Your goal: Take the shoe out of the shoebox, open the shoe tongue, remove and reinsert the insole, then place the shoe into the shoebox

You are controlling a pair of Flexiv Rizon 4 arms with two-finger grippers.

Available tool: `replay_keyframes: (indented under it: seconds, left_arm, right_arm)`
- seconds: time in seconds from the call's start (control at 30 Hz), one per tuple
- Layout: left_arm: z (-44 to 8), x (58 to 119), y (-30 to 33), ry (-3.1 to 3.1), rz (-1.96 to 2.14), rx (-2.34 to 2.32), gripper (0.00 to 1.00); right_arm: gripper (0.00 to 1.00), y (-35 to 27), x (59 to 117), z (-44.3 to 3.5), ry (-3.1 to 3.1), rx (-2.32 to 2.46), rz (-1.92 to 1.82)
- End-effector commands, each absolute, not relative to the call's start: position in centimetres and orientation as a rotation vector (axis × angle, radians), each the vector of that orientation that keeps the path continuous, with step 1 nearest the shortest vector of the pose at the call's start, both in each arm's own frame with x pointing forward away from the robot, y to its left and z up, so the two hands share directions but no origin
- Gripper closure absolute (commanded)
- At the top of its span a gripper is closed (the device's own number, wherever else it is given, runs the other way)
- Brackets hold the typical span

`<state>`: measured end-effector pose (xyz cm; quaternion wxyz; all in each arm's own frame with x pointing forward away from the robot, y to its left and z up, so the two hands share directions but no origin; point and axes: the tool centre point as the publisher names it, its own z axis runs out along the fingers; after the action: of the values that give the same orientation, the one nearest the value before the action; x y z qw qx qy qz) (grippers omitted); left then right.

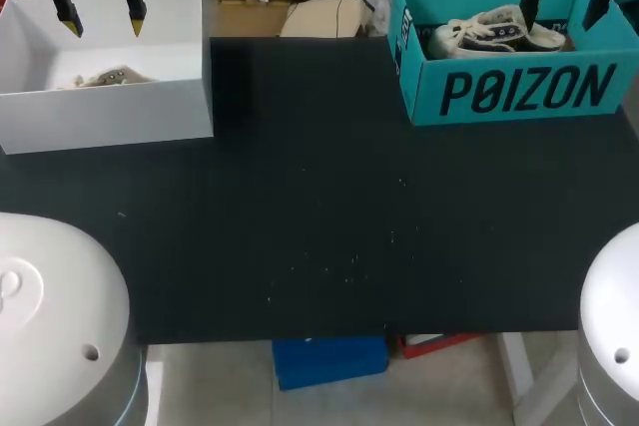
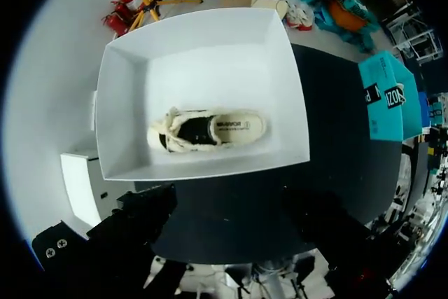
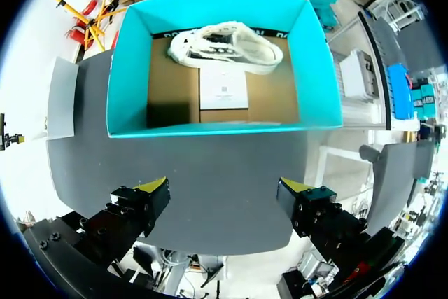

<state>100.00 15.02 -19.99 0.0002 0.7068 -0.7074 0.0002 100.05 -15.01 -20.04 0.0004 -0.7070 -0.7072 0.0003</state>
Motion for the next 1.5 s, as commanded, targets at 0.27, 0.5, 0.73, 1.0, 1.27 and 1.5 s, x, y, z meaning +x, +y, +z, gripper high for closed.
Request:
replay_keyframes:
  seconds: [0.27, 0.5, 0.73, 1.0, 1.27, 1.5]
  left_arm:
    - [-20.0, 100.0, 15.0, -2.222, 0.001, 2.22, 0.0]
    - [-20.0, 100.0, 15.0, -2.222, 0.001, 2.22, 0.0]
    - [-20.0, 100.0, 15.0, -2.222, 0.001, 2.22, 0.0]
    - [-20.0, 100.0, 15.0, -2.222, 0.001, 2.22, 0.0]
    - [-20.0, 100.0, 15.0, -2.222, 0.001, 2.22, 0.0]
    - [-20.0, 100.0, 15.0, -2.222, 0.001, 2.22, 0.0]
  right_arm:
    - [0.0, -15.1, 97.9, -19.3, -3.194, -1.046, 0.254]
    - [0.0, -15.1, 97.9, -19.3, -3.194, -1.046, 0.254]
    - [0.0, -15.4, 98.6, -19.9, -3.233, -0.879, 0.301]
    - [0.18, -16.4, 104.7, -20.5, -3.3, -0.5, 0.153]
    - [0.55, -16.8, 109.8, -22.0, -3.292, -0.11, 0.053]
    - [0.51, -16.8, 113.7, -24.2, -3.279, 0.133, 0.031]
